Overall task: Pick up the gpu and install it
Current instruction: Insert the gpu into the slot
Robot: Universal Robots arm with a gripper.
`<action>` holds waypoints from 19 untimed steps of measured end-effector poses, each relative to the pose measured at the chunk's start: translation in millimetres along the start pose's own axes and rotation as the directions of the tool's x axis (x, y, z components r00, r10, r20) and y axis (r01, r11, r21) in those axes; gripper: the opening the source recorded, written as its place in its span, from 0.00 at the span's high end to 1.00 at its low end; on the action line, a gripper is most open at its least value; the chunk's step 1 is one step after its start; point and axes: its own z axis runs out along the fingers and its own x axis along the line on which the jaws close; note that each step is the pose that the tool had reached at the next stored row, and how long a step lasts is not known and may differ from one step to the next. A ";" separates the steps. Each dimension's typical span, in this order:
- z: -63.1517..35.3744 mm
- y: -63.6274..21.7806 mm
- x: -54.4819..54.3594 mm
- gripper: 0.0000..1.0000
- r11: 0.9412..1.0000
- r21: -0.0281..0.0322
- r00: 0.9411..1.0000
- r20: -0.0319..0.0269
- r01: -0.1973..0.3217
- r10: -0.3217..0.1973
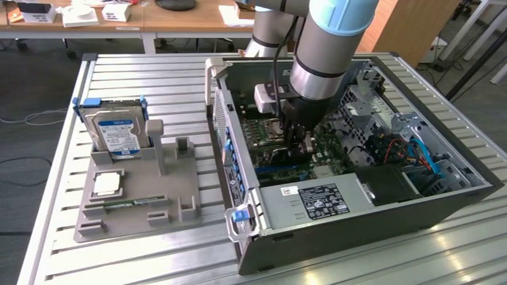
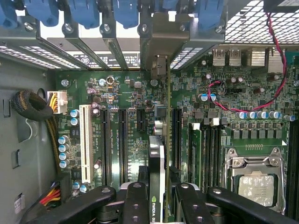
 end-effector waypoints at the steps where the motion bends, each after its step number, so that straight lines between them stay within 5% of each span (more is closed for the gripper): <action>1: 0.0 0.0 0.0 0.73 1.000 0.000 1.000 0.000 0.000 0.000; 8: 0.3 0.0 0.0 0.72 1.000 0.000 1.000 0.000 0.000 0.000; 11: 0.3 0.0 0.0 0.60 1.000 0.000 1.000 0.000 0.000 0.000; 19: -5.5 0.0 -0.2 0.60 1.000 0.000 1.000 0.003 0.000 0.000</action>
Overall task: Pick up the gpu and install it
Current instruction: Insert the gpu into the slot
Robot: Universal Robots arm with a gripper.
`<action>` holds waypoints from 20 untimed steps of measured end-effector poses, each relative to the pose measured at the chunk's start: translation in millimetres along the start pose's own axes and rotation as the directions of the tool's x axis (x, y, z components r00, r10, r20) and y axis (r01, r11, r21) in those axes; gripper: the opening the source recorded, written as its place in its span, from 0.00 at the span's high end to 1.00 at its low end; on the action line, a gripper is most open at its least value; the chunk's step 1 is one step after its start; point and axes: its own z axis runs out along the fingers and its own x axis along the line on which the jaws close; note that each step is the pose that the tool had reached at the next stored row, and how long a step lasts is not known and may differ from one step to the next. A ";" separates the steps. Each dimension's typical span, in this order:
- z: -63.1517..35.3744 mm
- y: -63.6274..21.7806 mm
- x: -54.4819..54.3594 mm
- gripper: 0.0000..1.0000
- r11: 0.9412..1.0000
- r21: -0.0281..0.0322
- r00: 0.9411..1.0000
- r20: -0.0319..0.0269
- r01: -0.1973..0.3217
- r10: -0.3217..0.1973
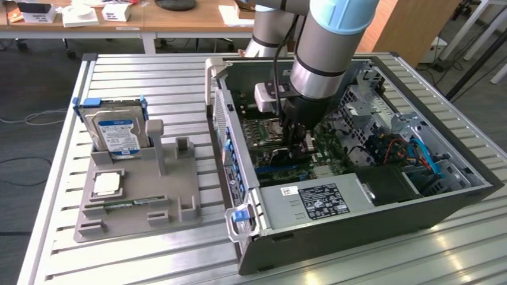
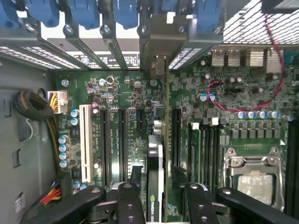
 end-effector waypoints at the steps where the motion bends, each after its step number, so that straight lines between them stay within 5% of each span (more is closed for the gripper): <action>1: -3.3 0.0 -0.1 0.60 1.000 0.000 1.000 0.001 0.000 0.000; 15: -51.5 -0.7 -2.0 0.60 1.000 0.000 1.000 0.014 0.000 0.000; 20: -53.7 -0.7 -2.1 0.60 1.000 0.000 1.000 0.016 0.000 0.000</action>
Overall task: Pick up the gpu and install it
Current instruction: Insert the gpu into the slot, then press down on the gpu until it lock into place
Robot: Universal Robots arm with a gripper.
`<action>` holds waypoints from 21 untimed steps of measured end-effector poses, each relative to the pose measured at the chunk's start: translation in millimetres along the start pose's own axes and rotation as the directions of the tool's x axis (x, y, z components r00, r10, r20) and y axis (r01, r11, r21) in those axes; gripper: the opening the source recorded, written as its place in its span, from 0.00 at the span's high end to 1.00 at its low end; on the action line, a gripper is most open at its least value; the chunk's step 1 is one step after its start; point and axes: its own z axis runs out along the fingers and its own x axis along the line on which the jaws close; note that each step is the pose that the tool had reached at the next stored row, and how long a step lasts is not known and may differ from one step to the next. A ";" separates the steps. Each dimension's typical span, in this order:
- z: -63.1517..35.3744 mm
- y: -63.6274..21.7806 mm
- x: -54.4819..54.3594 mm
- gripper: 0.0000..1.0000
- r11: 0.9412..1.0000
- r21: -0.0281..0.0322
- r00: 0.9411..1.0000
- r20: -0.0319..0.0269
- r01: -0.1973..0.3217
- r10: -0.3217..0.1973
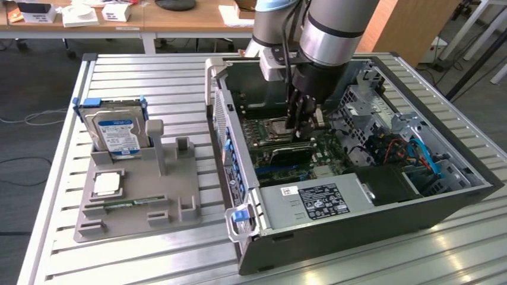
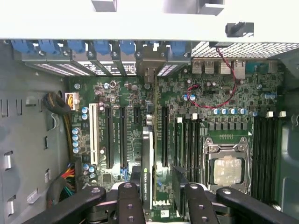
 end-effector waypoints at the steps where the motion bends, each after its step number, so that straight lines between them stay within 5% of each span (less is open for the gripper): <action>1: 0.0 0.0 0.0 0.60 1.000 0.000 1.000 0.000 0.000 0.000; 7: -0.6 0.0 0.0 0.60 1.000 0.000 1.000 0.000 0.000 0.000; 14: -19.1 -0.2 -1.0 0.60 1.000 0.000 1.000 0.000 0.000 0.000; 21: -20.7 -0.3 -1.1 0.60 1.000 0.000 1.000 0.000 0.000 0.000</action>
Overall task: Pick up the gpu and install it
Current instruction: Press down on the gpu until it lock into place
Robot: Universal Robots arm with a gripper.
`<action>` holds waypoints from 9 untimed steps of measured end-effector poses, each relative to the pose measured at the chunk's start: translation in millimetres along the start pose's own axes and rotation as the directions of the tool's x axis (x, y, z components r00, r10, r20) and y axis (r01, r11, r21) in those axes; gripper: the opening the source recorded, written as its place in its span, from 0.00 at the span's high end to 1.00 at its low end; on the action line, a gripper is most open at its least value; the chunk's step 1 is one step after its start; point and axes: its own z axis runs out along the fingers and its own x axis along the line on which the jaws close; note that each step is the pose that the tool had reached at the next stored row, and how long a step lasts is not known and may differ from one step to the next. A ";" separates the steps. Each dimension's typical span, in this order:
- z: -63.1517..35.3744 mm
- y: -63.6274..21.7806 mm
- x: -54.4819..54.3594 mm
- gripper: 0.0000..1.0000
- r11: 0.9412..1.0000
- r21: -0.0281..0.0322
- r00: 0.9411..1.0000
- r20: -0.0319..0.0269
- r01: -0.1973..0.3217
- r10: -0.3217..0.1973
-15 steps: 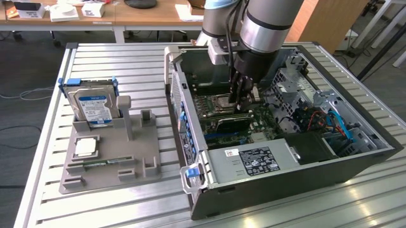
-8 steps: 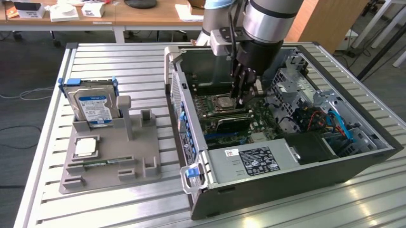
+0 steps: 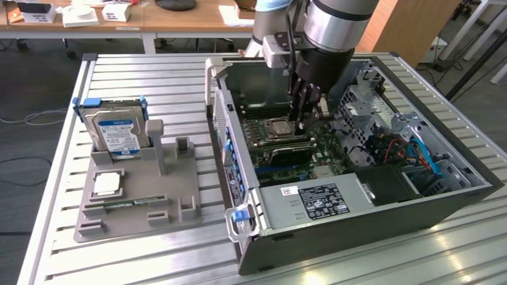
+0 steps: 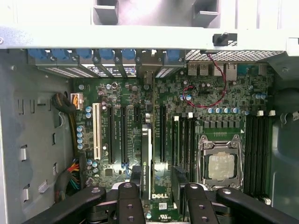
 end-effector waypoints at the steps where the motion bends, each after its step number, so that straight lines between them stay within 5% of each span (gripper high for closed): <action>1: -0.1 0.0 0.0 0.60 1.000 0.000 1.000 0.000 0.000 0.000; 9: -0.6 0.0 0.0 0.60 1.000 0.000 1.000 0.000 0.000 0.000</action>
